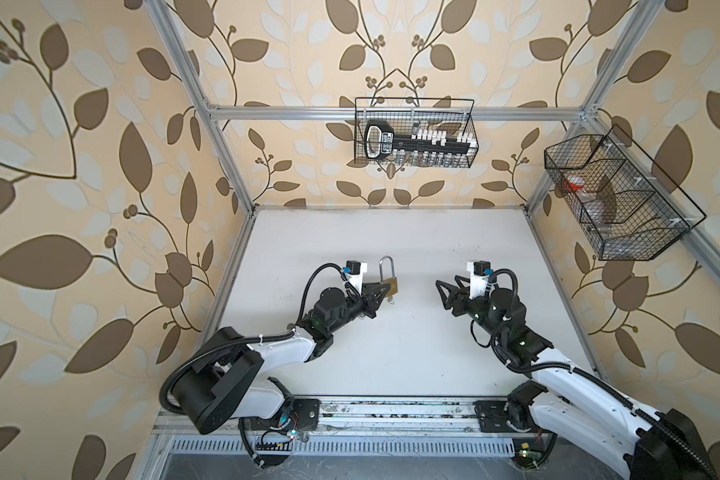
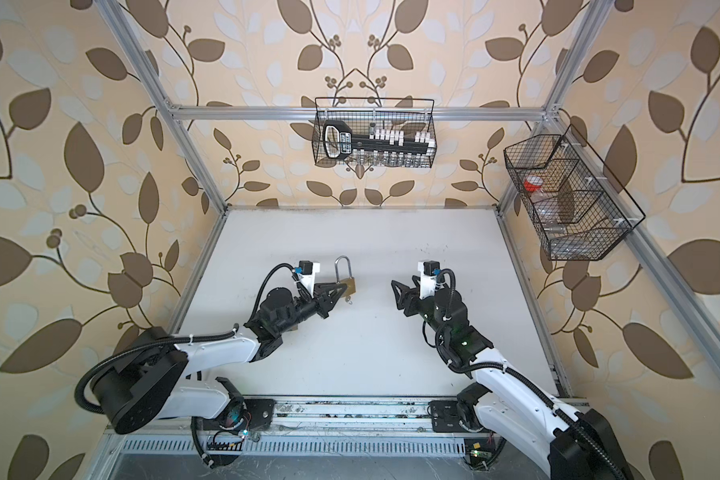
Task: Unlock with the key
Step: 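Open the right gripper and pull it back from the shackle, then move the open right gripper toward the padlock body and hanging key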
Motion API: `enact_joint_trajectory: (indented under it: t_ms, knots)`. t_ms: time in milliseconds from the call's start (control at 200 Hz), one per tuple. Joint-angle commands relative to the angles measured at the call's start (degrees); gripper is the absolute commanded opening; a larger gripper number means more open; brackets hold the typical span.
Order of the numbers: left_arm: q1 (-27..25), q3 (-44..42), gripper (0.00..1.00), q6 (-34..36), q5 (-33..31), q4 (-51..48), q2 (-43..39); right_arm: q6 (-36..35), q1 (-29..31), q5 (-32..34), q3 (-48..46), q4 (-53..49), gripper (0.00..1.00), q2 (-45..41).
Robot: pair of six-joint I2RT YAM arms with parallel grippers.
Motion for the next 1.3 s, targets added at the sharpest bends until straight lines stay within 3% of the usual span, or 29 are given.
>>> enact_joint_trajectory:
  t_ms: [0, 230, 415, 545, 760, 1295]
  knots:
    - [0.5, 0.7, 0.0, -1.1, -11.2, 0.0, -3.0, -4.6, 3.8, 6.7, 2.1, -1.2, 0.68, -0.7]
    - [0.3, 1.7, 0.0, -10.5, -14.2, -1.6, -3.7, -10.1, 11.5, 2.0, 3.8, 1.6, 0.62, 2.4]
    - [0.2, 1.2, 0.0, -16.7, -8.5, 4.9, -0.6, -12.1, 16.5, 1.0, 7.7, 0.9, 0.54, 9.8]
    - [-0.4, 2.5, 0.0, -22.5, -5.5, 5.5, 1.6, -9.7, 17.9, 2.8, 9.6, 0.6, 0.52, 14.4]
    - [-4.4, 2.9, 0.0, -21.1, -8.0, 4.9, 0.9, -8.7, 18.3, 3.0, 11.3, -0.2, 0.41, 18.2]
    - [-5.6, 1.1, 0.0, -20.9, -10.7, 8.4, 0.3, -9.6, 20.8, 3.0, 15.9, -3.1, 0.33, 25.4]
